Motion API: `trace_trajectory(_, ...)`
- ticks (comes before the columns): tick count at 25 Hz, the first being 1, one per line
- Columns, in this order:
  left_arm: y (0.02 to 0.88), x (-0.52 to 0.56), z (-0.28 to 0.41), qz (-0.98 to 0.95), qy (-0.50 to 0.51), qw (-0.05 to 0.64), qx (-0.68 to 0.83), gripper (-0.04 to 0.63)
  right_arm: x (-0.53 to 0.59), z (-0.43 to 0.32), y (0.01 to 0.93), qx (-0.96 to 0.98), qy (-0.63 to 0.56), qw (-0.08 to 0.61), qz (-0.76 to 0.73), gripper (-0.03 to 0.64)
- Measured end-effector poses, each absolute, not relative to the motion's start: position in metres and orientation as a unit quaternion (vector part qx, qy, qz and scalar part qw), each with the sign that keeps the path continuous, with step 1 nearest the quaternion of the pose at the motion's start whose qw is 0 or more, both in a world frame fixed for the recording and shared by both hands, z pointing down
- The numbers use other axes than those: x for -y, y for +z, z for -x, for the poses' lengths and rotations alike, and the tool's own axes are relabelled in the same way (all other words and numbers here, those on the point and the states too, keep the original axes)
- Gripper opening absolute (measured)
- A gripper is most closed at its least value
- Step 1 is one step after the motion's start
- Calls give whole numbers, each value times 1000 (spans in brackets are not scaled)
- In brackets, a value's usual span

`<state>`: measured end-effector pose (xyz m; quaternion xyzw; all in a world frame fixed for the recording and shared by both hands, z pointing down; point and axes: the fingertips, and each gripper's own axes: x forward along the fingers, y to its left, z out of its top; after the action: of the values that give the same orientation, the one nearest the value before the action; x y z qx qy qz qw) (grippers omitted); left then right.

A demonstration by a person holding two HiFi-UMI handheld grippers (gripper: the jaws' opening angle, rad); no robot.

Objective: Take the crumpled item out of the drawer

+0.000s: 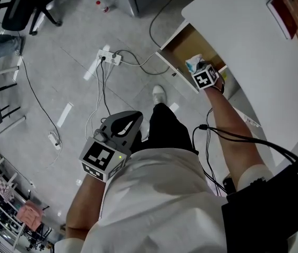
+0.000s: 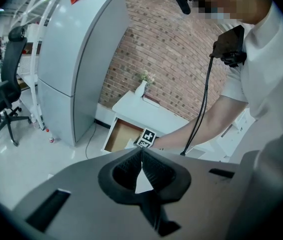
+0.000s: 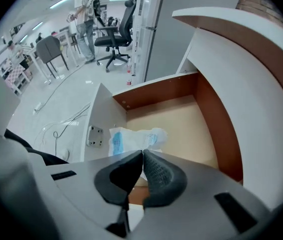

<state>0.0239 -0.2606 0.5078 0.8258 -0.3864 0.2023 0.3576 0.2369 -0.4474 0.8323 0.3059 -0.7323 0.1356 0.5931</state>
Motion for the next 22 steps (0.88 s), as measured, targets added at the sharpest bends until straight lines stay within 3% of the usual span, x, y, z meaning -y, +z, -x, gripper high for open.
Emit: trace_trajectory(22,412,149,37,-852,158,299,399,25,321,-192,681,754,174,557,-302,32)
